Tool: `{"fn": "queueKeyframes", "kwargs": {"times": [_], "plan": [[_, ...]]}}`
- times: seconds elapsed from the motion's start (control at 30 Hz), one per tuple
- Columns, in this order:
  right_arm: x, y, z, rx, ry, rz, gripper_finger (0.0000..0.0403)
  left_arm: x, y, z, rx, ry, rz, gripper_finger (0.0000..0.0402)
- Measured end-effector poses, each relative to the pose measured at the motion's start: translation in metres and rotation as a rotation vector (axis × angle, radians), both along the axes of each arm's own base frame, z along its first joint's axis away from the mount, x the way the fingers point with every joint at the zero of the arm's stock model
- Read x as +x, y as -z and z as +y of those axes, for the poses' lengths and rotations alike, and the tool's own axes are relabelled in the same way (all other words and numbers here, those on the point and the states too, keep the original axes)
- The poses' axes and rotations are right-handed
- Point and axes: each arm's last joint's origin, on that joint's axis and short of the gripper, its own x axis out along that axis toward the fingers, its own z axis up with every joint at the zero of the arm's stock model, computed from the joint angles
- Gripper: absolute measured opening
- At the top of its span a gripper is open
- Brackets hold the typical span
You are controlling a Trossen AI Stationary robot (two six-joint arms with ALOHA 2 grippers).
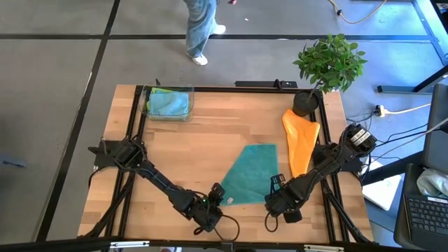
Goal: Fold microfiber towels
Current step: Fold the blue microfiber cloth
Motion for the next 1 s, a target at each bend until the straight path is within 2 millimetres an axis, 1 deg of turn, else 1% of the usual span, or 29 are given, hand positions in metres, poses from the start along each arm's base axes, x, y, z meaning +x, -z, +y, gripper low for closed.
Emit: {"fn": "queueKeyframes", "kwargs": {"times": [0.13,0.23,0.37,0.43,0.63,0.73,0.8,0.87,0.93,1.0], "plan": [[0.0,0.0,0.0,0.0,-0.002,-0.001,0.0016,-0.001,0.0,-0.001,-0.011,-0.006,-0.002,0.0108],[0.0,0.0,0.0,0.0,-0.004,-0.001,0.0016,-0.002,0.0,-0.003,-0.002,-0.005,-0.009,0.0084],[0.001,0.0,-0.001,-0.038,-0.022,-0.028,0.0016,-0.006,-0.002,-0.007,0.072,-0.038,-0.068,0.0032],[0.0,0.0,-0.002,-0.063,-0.024,-0.036,0.0015,-0.009,-0.002,-0.011,0.075,-0.061,-0.094,0.0009],[-0.001,0.0,-0.004,-0.084,-0.025,-0.023,0.0005,-0.014,-0.003,-0.018,0.039,-0.094,-0.12,0.0002],[-0.001,0.0,-0.004,-0.099,-0.031,-0.03,0.0008,-0.017,-0.003,-0.018,0.121,-0.098,-0.137,0.0001],[-0.001,-0.005,-0.005,-0.134,-0.051,-0.024,0.0006,-0.02,-0.005,-0.015,0.216,-0.111,-0.15,0.0001],[0.001,-0.015,-0.005,-0.182,-0.06,-0.015,0.0004,-0.021,-0.007,-0.01,0.289,-0.141,-0.168,0.0],[0.003,-0.028,-0.005,-0.252,-0.074,-0.025,0.0004,-0.024,-0.008,-0.004,0.363,-0.196,-0.198,0.0],[0.007,-0.044,-0.004,-0.319,-0.089,-0.06,0.0005,-0.024,-0.01,-0.001,0.397,-0.25,-0.25,0.0]]}}
